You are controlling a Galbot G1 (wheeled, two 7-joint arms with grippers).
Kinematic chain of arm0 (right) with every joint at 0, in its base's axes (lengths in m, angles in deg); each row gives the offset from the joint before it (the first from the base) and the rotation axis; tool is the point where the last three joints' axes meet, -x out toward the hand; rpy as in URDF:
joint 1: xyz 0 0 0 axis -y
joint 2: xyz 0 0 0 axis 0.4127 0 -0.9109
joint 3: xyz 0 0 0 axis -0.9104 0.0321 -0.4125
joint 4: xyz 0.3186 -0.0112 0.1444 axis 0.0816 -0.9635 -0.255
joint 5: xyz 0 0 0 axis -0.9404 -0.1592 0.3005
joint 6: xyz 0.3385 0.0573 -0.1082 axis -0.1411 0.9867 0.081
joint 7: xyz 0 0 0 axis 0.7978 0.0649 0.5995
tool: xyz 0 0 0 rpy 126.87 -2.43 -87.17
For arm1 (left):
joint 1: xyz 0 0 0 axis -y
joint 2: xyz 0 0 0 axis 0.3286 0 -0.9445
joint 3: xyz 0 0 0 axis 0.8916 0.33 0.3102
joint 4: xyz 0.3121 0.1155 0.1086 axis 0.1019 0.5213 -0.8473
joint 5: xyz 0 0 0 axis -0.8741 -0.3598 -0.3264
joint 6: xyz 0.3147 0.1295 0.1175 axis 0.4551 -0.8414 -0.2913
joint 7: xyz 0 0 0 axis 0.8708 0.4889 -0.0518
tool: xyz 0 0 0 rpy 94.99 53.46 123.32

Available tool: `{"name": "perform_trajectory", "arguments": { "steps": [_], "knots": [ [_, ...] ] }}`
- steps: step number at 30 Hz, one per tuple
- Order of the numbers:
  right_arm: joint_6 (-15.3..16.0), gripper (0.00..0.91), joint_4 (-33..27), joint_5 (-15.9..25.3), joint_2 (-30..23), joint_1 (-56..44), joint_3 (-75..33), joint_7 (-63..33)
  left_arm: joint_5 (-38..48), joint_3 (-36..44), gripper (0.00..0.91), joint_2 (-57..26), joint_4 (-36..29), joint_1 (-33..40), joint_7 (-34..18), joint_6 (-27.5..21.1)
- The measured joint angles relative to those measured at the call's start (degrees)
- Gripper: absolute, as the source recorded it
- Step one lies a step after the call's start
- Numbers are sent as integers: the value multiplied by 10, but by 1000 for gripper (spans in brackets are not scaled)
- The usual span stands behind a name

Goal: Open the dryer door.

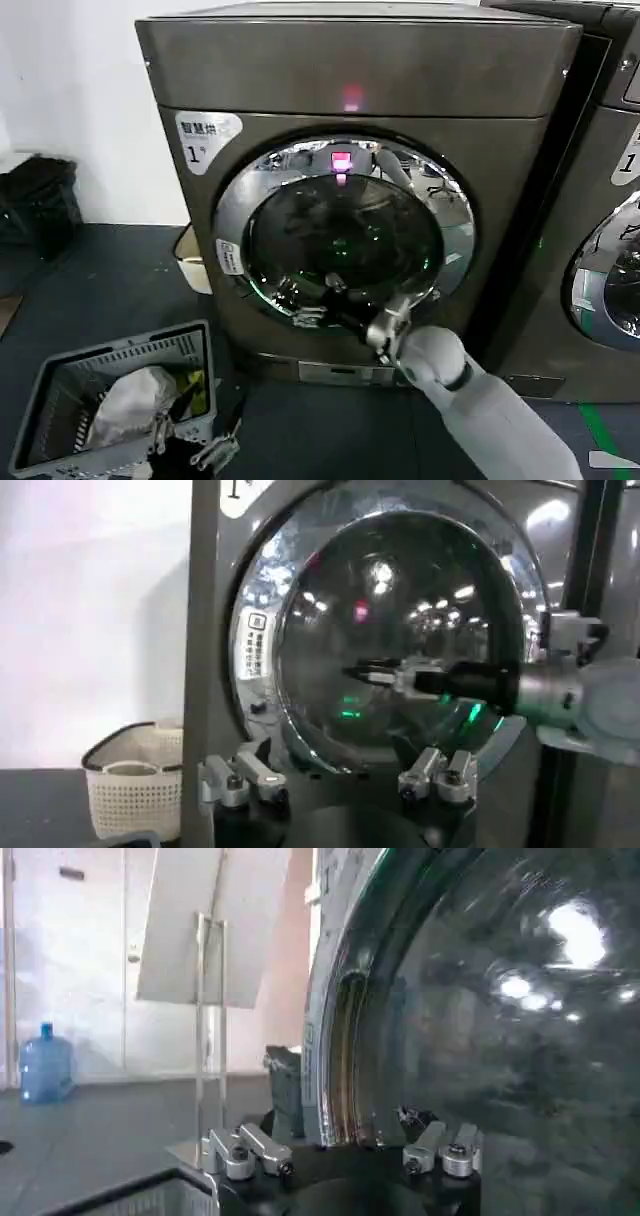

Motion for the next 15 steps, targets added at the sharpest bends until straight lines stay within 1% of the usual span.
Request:
{"name": "perform_trajectory", "arguments": {
  "steps": [5, 15],
  "knots": [
    [2, 907, -26, 3, -26, 20, 19, 2, 0, -1, 907, 2, -7, -2, 3, -1],
    [7, 907, -84, 9, -83, 54, 43, 11, 1, -1, 907, 6, 0, 3, 4, -5]
  ]
}}
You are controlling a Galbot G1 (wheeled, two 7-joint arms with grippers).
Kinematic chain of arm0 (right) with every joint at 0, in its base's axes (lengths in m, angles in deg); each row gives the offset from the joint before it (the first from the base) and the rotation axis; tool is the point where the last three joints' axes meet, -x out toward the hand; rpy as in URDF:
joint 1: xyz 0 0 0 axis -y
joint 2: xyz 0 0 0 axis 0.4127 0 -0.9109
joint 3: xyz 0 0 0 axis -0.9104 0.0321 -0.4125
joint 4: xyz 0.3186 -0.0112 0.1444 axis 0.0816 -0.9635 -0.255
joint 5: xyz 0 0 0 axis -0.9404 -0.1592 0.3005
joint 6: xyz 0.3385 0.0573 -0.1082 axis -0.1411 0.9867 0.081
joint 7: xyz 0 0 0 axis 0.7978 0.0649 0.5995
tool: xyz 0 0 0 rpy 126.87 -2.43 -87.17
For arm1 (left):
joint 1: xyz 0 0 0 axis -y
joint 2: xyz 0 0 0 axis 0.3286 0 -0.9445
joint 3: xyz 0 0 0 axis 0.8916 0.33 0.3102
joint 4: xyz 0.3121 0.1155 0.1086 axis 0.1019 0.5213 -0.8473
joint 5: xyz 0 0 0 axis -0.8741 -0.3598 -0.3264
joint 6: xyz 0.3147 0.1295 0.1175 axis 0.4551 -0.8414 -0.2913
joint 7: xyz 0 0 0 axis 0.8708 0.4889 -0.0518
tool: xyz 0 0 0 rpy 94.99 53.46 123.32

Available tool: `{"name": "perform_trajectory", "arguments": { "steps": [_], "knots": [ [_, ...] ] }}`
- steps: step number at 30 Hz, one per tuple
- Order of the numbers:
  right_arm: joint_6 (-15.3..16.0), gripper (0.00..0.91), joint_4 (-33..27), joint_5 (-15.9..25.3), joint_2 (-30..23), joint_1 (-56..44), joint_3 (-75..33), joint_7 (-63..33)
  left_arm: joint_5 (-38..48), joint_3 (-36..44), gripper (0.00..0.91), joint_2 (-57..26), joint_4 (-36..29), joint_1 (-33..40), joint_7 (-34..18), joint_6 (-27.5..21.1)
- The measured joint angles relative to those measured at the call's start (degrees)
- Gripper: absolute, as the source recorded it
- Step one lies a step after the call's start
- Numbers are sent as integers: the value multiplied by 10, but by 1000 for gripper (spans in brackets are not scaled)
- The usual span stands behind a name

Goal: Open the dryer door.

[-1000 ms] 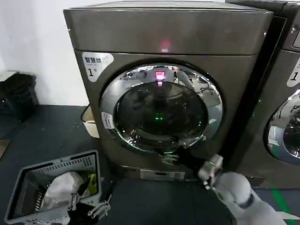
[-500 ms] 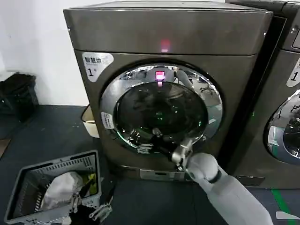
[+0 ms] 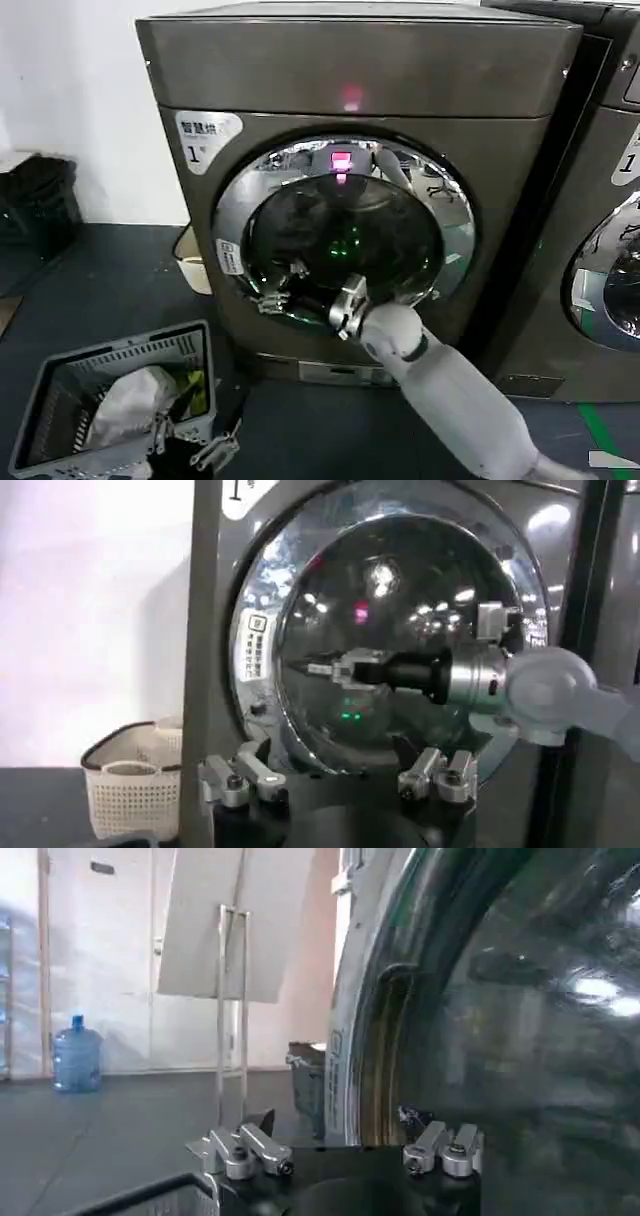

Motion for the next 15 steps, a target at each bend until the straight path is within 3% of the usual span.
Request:
{"name": "perform_trajectory", "arguments": {
  "steps": [15],
  "knots": [
    [-1, 907, -63, 3, -41, 31, 7, -6, -1, 1, 907, -3, 3, 5, 7, -6]
  ]
}}
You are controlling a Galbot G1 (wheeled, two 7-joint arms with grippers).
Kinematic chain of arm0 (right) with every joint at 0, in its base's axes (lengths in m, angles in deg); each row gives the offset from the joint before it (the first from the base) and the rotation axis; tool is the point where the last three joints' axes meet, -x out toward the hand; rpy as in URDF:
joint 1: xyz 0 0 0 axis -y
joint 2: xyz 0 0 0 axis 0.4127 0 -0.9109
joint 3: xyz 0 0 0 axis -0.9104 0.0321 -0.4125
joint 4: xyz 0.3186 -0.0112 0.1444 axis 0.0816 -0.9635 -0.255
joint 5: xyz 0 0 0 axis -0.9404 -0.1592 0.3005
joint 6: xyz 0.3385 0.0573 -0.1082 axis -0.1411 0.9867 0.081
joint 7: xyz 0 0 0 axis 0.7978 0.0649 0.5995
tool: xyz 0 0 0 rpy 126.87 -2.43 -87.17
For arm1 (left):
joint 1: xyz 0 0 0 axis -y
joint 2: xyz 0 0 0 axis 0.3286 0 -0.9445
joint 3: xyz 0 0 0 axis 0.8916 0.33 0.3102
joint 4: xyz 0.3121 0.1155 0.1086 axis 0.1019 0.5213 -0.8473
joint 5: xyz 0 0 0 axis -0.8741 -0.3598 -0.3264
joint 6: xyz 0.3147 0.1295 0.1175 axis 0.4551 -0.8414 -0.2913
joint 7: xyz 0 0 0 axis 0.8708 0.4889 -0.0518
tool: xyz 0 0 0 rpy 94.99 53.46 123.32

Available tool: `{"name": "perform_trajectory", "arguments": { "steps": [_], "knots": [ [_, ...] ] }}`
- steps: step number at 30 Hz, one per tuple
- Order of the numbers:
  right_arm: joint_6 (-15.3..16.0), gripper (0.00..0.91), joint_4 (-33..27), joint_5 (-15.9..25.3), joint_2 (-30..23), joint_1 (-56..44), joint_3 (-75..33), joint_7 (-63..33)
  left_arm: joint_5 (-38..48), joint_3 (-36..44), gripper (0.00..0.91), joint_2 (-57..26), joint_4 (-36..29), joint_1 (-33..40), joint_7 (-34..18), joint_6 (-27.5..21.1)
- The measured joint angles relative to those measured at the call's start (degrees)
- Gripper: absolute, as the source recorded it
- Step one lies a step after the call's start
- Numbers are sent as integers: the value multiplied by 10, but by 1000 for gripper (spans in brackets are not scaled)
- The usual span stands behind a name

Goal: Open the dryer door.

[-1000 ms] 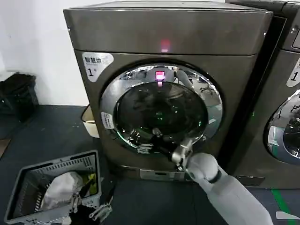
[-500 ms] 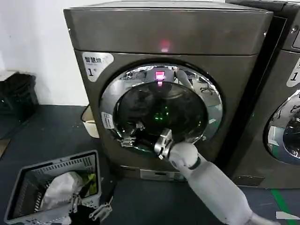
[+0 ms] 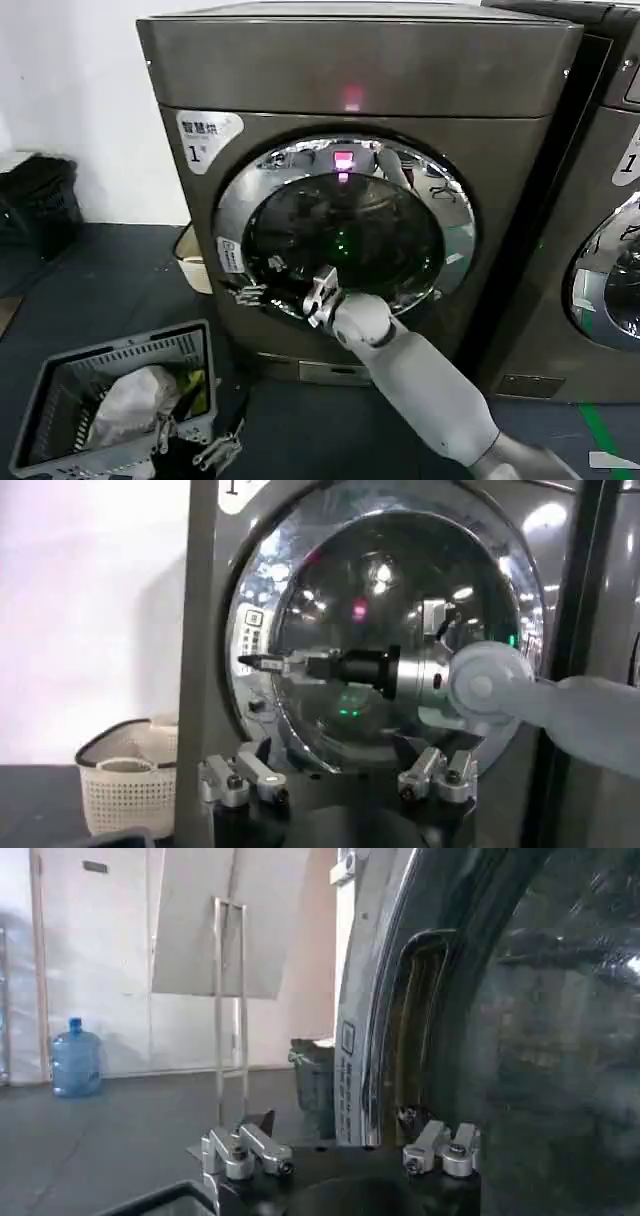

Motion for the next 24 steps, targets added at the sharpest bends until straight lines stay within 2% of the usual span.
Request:
{"name": "perform_trajectory", "arguments": {
  "steps": [5, 10, 15, 20, 24],
  "knots": [
    [11, 907, 3, -2, 2, 2, -1, 39, 0, -2, 907, -2, 0, 6, 8, -22],
    [9, 907, 3, -21, 7, 1, -2, 79, 7, -10, 907, -10, -8, 16, 21, -51],
    [5, 907, 7, -21, 13, -2, -6, 111, 40, -26, 907, -28, -8, 31, 11, -93],
    [-3, 907, 19, -19, 25, -13, -14, 156, 45, -52, 907, -48, 8, 50, -4, -83],
    [-7, 907, 30, -22, 36, -22, -24, 197, 60, -79, 907, -61, 25, 64, 9, -87]
  ]
}}
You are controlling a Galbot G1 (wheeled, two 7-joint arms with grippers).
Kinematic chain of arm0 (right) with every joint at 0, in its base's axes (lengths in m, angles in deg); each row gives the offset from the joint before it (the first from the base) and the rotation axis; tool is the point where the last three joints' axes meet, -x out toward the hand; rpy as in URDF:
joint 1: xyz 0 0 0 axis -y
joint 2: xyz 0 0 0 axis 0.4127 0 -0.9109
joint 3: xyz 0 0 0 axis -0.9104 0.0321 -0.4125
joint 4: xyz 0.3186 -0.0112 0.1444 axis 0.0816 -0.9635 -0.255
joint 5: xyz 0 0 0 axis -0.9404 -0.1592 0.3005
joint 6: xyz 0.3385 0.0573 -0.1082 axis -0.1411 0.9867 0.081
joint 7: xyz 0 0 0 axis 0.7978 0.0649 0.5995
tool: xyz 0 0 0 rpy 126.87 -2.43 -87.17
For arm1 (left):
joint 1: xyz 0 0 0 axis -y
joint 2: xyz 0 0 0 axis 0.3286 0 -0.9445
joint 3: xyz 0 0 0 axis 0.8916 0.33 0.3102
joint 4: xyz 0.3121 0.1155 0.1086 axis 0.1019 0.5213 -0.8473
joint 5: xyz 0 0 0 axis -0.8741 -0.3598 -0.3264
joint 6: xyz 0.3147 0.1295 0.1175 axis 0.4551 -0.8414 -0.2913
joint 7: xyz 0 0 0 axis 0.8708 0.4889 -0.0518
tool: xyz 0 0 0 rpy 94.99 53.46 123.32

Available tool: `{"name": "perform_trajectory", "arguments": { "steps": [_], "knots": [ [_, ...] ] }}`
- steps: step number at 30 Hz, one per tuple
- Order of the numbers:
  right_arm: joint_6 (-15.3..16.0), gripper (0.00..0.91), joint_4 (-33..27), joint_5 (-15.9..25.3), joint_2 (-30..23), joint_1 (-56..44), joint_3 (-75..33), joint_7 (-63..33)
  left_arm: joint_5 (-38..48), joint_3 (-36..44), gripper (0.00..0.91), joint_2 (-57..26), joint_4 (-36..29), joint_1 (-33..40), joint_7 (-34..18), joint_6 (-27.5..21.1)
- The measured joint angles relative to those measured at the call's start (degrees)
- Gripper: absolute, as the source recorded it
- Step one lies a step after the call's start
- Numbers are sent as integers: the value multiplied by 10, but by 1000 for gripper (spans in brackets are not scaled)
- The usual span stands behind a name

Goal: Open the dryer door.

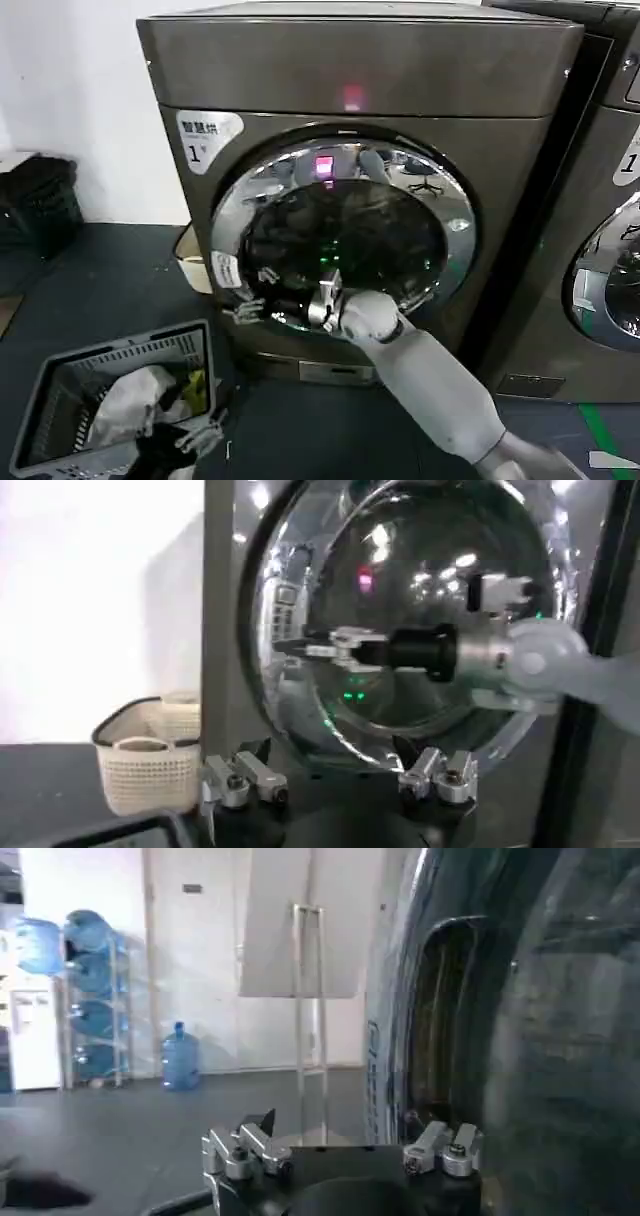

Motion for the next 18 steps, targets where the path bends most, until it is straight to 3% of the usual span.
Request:
{"name": "perform_trajectory", "arguments": {
  "steps": [6, 18],
  "knots": [
    [0, 907, 10, -5, 19, -12, -17, 66, 59, -60, 907, -29, 35, 30, 63, 4],
    [-14, 907, 40, 6, 62, -50, -59, 200, 147, -148, 907, -104, 85, 87, 56, -32]
  ]
}}
